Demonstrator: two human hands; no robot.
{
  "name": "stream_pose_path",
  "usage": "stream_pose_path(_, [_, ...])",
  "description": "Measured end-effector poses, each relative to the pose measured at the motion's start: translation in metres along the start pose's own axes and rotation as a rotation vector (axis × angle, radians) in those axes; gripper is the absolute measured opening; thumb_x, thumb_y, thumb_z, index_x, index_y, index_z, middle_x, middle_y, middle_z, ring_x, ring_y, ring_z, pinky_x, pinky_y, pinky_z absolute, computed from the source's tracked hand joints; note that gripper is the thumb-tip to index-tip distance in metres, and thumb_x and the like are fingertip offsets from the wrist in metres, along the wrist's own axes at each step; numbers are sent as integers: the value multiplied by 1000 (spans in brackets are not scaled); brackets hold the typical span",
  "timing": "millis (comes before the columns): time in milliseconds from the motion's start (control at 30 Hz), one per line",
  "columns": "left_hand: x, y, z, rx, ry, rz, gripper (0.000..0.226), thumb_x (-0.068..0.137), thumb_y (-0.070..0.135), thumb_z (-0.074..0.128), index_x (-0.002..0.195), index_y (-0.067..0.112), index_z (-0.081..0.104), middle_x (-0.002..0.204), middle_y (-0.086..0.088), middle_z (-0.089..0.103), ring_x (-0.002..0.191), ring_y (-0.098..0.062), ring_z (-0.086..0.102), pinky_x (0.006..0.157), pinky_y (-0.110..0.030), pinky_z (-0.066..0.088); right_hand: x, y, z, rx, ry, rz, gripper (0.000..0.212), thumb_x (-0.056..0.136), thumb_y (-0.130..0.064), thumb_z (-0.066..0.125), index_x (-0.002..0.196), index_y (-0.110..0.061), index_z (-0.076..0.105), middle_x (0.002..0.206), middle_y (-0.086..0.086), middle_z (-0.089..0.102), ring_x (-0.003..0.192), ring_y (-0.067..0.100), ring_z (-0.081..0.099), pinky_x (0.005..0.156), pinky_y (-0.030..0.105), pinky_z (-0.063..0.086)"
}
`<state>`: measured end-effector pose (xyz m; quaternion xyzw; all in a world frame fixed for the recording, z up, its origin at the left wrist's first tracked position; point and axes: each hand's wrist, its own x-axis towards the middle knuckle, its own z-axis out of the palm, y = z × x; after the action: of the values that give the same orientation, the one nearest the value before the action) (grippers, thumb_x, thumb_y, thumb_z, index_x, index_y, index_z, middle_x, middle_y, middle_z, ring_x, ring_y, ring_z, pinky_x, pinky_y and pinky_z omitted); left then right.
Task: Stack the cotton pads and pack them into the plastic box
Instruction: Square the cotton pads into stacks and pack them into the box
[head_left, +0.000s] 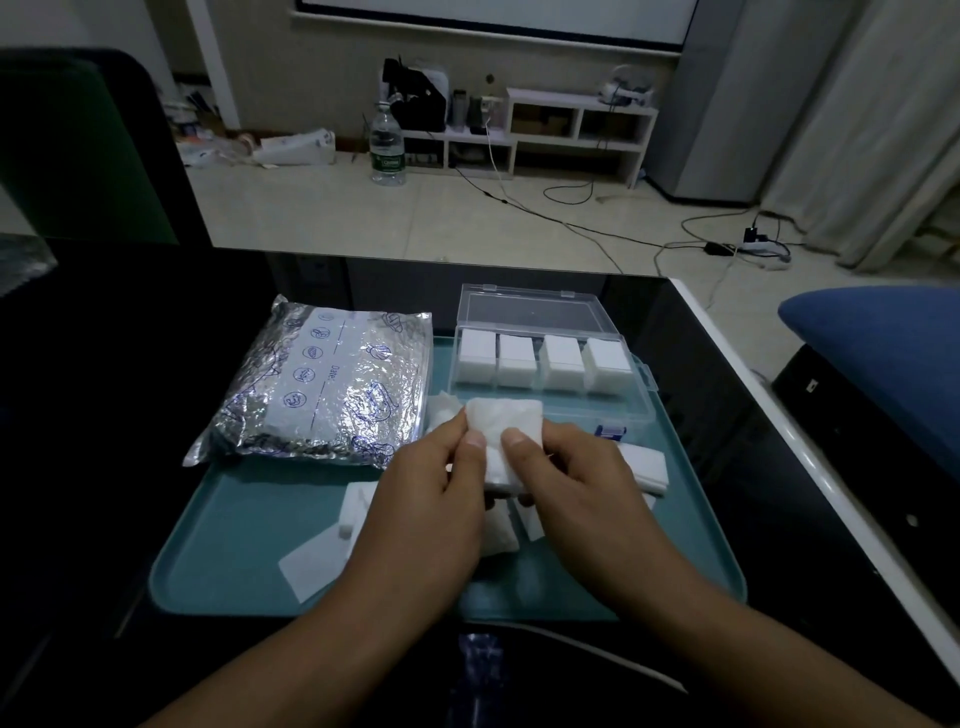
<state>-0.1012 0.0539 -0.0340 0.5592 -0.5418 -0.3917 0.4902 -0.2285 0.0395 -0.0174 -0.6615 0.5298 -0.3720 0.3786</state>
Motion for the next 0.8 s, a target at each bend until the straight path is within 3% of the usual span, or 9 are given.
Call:
stream_pose_path(67, [0,3,-2,-2,2,16,27,100,31,46,102,24,72,86,3,75,83,-16,71,81,-46,58,0,-1,-1,64,-11,10,33,93,-43,51,86,-19,73,75,1,69,67,14,61,69,41,53])
stream_pose_path(167, [-1,8,-5,-5,12,44,24,96,40,57,94,23,73,80,5,75,78,-11,71,79,-42,57,0,-5,-7,216,-9,62,21,95,-22,60,83,-12,73,61,-6,64,55,3,53,54,19,45])
stream_pose_path(267, [0,11,-9,-82,-3,-14,19,87,40,71,93,23,77,84,4,77,83,-15,74,80,-46,58,-1,-9,-12,330,-40,120,15,92,-15,63,91,-8,76,75,0,75,57,-3,61,50,9,42])
stream_pose_path(333, [5,8,-10,-158,18,-65,14,88,34,71,92,22,79,86,1,77,85,-22,74,81,-50,58,0,-10,-15,370,-79,169,14,92,-14,63,93,-9,76,82,2,76,61,-3,65,51,9,43])
stream_pose_path(400, [10,9,-10,-114,67,-39,11,92,26,68,86,26,78,77,13,76,77,-8,73,76,-32,59,4,-10,-17,355,-112,208,14,91,-18,63,92,-13,76,84,2,76,67,2,67,57,14,46])
stream_pose_path(467, [15,17,-10,-30,85,-7,18,93,25,64,80,34,74,67,25,70,68,8,67,62,-10,50,12,-9,-20,305,-124,243,15,89,-23,65,92,-14,77,87,2,76,74,9,67,66,24,47])
stream_pose_path(500, [20,18,-10,9,91,9,17,94,27,62,84,34,74,69,25,70,69,9,66,60,-7,47,20,-9,-22,291,-124,262,15,88,-25,67,91,-14,77,86,2,76,76,12,66,68,27,48])
stream_pose_path(633, [48,19,-21,208,175,61,33,96,32,58,129,30,61,103,17,68,93,-2,64,85,-30,54,65,-16,-27,184,-41,329,12,87,-22,69,90,-10,68,82,2,72,76,16,67,66,27,52])
stream_pose_path(800, [67,8,-45,655,193,272,29,94,17,50,117,23,67,118,6,66,108,-16,59,92,-28,41,120,-17,-20,-24,-21,450,31,85,-25,72,106,-4,62,96,8,69,71,13,64,57,23,47])
